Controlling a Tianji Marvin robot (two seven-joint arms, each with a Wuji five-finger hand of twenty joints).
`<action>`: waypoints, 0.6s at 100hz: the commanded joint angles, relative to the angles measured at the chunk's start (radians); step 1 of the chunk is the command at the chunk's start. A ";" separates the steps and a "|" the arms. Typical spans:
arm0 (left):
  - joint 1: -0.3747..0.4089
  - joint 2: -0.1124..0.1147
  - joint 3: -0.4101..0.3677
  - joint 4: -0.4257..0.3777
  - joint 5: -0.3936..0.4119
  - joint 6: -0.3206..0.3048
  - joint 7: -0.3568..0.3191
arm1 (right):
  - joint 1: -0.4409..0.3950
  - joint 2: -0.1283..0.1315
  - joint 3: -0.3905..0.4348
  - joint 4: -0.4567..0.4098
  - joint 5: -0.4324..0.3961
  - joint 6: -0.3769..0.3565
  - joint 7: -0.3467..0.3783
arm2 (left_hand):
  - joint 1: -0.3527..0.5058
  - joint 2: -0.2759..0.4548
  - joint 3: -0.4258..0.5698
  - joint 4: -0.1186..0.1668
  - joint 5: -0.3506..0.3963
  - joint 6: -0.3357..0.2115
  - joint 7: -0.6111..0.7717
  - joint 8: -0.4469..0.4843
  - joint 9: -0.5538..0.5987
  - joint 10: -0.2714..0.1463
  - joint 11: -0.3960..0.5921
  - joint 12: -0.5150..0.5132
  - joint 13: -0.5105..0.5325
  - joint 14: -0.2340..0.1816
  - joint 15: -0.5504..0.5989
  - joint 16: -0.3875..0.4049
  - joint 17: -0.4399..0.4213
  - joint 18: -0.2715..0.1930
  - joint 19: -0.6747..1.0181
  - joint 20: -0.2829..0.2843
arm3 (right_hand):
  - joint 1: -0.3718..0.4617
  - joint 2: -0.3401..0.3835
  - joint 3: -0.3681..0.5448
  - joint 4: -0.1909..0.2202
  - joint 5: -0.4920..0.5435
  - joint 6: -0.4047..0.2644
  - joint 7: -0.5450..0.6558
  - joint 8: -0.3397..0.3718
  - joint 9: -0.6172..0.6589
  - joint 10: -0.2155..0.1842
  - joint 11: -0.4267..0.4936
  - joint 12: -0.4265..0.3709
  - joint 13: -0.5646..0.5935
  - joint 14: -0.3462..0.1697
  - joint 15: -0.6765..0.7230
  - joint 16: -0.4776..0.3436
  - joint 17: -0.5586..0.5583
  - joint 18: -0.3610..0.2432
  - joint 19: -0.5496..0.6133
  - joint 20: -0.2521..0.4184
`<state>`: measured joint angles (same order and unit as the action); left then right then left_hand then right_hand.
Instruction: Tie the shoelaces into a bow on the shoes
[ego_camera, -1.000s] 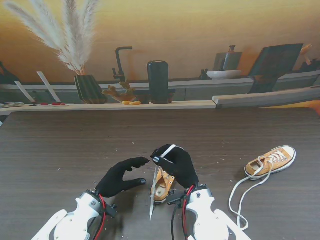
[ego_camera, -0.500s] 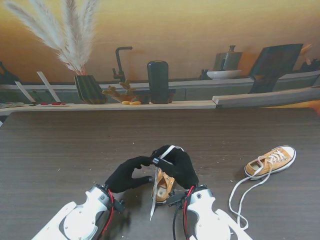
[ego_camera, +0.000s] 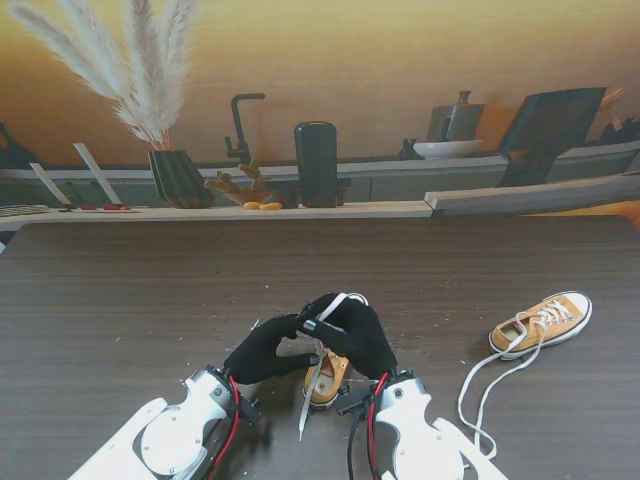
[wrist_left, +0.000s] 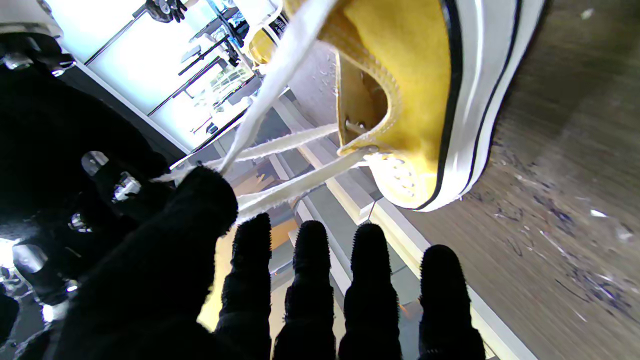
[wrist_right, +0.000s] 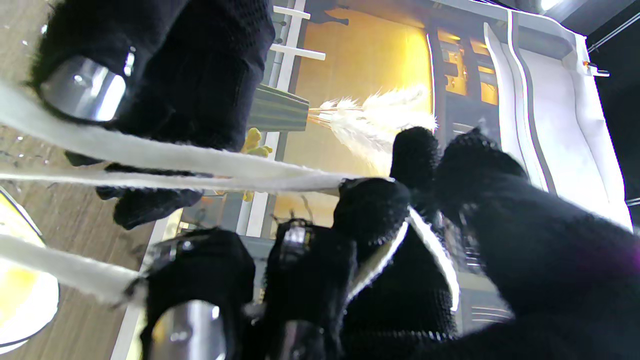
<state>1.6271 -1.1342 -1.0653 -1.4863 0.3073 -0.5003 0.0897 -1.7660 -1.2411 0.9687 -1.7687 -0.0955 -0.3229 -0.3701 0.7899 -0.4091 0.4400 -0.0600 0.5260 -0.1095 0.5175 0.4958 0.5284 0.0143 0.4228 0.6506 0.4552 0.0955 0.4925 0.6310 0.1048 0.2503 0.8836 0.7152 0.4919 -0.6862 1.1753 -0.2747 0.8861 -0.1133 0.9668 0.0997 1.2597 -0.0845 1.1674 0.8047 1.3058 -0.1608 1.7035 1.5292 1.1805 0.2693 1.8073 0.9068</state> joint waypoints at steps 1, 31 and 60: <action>-0.004 -0.003 0.005 -0.002 -0.011 -0.003 -0.024 | -0.002 0.002 -0.003 0.000 0.002 -0.004 0.014 | 0.034 0.002 -0.056 -0.024 0.040 -0.142 0.024 0.020 0.015 -0.028 0.016 0.030 0.023 -0.021 0.020 0.034 0.005 -0.046 0.023 0.012 | 0.023 0.004 -0.012 -0.030 -0.013 -0.044 0.005 -0.023 0.074 0.098 0.031 0.020 0.008 -0.179 0.030 0.041 0.021 -0.030 0.287 -0.004; -0.012 -0.006 0.024 0.001 -0.045 -0.003 -0.032 | -0.004 0.004 -0.002 -0.001 -0.001 -0.003 0.016 | 0.127 0.070 -0.330 0.026 0.084 -0.176 0.247 0.108 0.054 -0.022 0.038 0.043 0.043 -0.016 0.039 0.039 0.015 -0.042 0.049 0.010 | 0.024 0.003 -0.012 -0.030 -0.007 -0.049 0.006 -0.024 0.079 0.099 0.030 0.021 0.008 -0.177 0.030 0.041 0.021 -0.029 0.287 -0.001; 0.014 -0.023 0.032 -0.030 -0.094 0.065 0.000 | -0.009 0.003 0.000 -0.002 0.002 -0.003 0.013 | 0.058 0.123 -0.380 0.083 0.135 -0.155 0.533 0.246 0.131 0.006 0.089 0.076 0.089 0.016 0.095 0.056 0.044 -0.012 0.119 0.011 | 0.023 0.003 -0.011 -0.030 -0.004 -0.051 0.008 -0.025 0.080 0.097 0.029 0.023 0.008 -0.176 0.030 0.041 0.021 -0.028 0.287 0.001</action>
<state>1.6282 -1.1464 -1.0363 -1.4991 0.2161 -0.4438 0.0926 -1.7695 -1.2407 0.9673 -1.7669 -0.0958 -0.3239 -0.3688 0.8860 -0.3074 0.0682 0.0000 0.6301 -0.1095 0.9981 0.7106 0.6388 0.0189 0.4920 0.7001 0.5179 0.1116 0.5583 0.6480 0.1421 0.2503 0.9703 0.7152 0.4918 -0.6860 1.1751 -0.2747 0.8861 -0.1247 0.9668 0.0985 1.2602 -0.0856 1.1677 0.8140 1.3058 -0.1608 1.7034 1.5292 1.1805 0.2681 1.8073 0.9061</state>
